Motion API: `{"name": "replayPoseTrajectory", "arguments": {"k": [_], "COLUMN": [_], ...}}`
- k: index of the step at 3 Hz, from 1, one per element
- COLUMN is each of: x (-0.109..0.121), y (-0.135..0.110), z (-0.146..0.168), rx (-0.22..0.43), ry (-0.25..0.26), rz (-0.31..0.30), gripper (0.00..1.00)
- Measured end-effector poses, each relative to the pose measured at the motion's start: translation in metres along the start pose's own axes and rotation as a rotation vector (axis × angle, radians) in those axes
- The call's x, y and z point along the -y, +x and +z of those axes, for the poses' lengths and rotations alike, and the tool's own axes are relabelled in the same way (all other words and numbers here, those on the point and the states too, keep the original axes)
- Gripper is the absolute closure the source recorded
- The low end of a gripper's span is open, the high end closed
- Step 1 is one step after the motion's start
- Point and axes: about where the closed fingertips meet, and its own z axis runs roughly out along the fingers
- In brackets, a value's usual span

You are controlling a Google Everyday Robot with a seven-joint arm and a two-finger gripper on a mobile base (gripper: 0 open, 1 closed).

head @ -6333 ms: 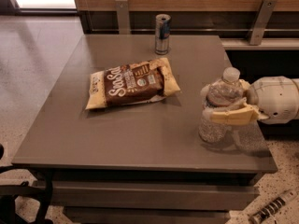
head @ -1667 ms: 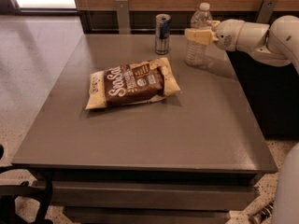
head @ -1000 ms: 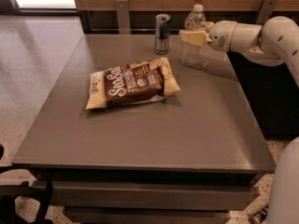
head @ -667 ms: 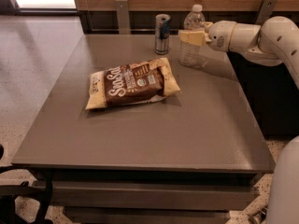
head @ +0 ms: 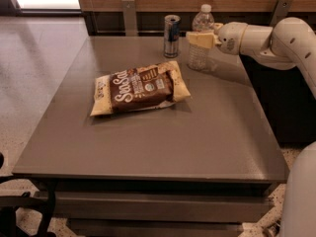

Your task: Move water bottle near redbull can

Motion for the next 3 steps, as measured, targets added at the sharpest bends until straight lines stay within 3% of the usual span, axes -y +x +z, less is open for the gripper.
{"name": "replayPoseTrajectory", "arguments": {"k": [1,2,3], "x": [-0.0001,-0.0012,-0.0012], "y": [0.0000,0.0001,0.0001], "z": [0.0001,0.0024,0.0025], "rx": [0.000,0.000,0.000], "ry": [0.000,-0.004,-0.004], "rz": [0.000,0.001,0.001], "gripper": [0.08,0.00,0.00]}}
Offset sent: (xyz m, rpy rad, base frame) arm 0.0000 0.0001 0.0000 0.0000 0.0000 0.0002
